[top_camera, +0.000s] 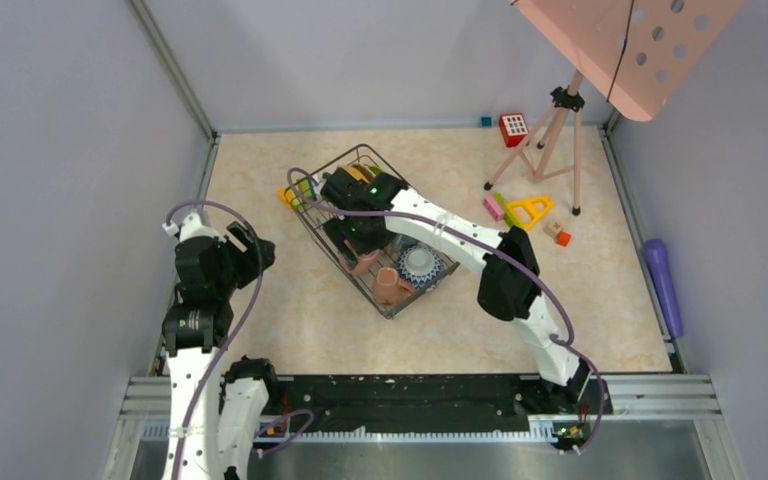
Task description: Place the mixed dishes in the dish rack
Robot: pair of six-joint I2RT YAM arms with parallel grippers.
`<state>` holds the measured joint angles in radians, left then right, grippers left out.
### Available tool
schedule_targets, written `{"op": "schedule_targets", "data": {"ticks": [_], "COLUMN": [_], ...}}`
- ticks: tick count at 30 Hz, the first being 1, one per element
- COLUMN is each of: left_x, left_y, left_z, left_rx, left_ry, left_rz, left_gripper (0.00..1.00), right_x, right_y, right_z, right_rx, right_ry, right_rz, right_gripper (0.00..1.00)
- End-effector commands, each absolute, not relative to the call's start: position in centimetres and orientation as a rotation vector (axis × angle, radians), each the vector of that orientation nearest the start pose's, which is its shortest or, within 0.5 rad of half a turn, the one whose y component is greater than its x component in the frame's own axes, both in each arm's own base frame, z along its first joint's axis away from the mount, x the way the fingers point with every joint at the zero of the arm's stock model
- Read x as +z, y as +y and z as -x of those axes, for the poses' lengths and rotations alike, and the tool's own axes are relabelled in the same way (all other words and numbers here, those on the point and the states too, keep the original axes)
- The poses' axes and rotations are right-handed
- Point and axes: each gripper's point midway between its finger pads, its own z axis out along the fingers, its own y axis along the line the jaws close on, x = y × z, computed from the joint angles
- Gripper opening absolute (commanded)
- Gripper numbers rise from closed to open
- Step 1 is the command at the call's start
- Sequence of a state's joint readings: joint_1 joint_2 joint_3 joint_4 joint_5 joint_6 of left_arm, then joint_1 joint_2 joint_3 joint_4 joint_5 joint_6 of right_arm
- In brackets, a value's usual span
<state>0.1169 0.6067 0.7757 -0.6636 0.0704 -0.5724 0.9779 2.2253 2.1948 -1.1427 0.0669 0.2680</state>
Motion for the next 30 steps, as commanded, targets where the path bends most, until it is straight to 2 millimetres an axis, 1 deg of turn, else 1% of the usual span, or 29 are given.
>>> {"op": "schedule_targets", "data": {"ticks": [1,5,7,8,9,10,11,13,15,16,18,19,24,26,30], "left_x": [22.4,22.2,22.1,22.1,22.0,22.0,22.0,21.9,22.0,21.9,21.9,21.8,21.8,21.8,21.7], "left_y": [-0.6,-0.7,-0.7,-0.7,-0.7,-0.7,-0.7,-0.7,-0.7,-0.7,-0.7,-0.7,-0.8,-0.8,-0.9], "left_z": [-24.6,-24.7,-24.7,-24.7,-24.7,-24.6,-24.7,-24.6,-24.6,-24.6,-24.7,-24.7,-24.8,-24.8,-24.8], "left_rx": [-0.355,-0.36,-0.359,-0.358,-0.359,-0.357,-0.355,-0.355,-0.355,-0.356,-0.356,-0.356,-0.359,-0.36,-0.364], "left_ry": [1.937,1.944,1.948,1.951,1.953,1.954,1.955,1.957,1.955,1.957,1.959,1.96,1.963,1.965,1.967], "left_rz": [0.625,0.623,0.623,0.623,0.623,0.622,0.623,0.622,0.623,0.624,0.624,0.624,0.623,0.623,0.621], "left_gripper": [0.75,0.75,0.75,0.75,0.75,0.75,0.75,0.75,0.75,0.75,0.75,0.75,0.75,0.75,0.75], "right_x": [15.3,14.7,14.5,14.4,14.3,14.2,14.2,14.3,14.6,14.6,14.8,15.0,14.5,14.0,12.8], "right_y": [42.1,42.4,42.5,42.7,42.8,42.9,42.8,42.8,42.6,42.5,42.0,41.6,40.1,39.8,39.8], "right_z": [-27.7,-27.9,-28.0,-28.0,-27.9,-28.1,-28.1,-28.2,-28.3,-28.3,-28.4,-28.5,-28.1,-27.8,-27.7], "right_rx": [0.301,0.302,0.303,0.31,0.31,0.31,0.309,0.303,0.292,0.28,0.244,0.223,0.127,0.103,0.083], "right_ry": [2.545,2.548,2.55,2.55,2.551,2.55,2.551,2.546,2.542,2.543,2.546,2.553,2.606,2.627,2.648], "right_rz": [0.906,0.914,0.912,0.916,0.917,0.913,0.912,0.909,0.905,0.903,0.892,0.883,0.89,0.898,0.918], "right_gripper": [0.0,0.01,0.1,0.16,0.26,0.39,0.44,0.49,0.5,0.46,0.3,0.25,0.18,0.18,0.17]}}
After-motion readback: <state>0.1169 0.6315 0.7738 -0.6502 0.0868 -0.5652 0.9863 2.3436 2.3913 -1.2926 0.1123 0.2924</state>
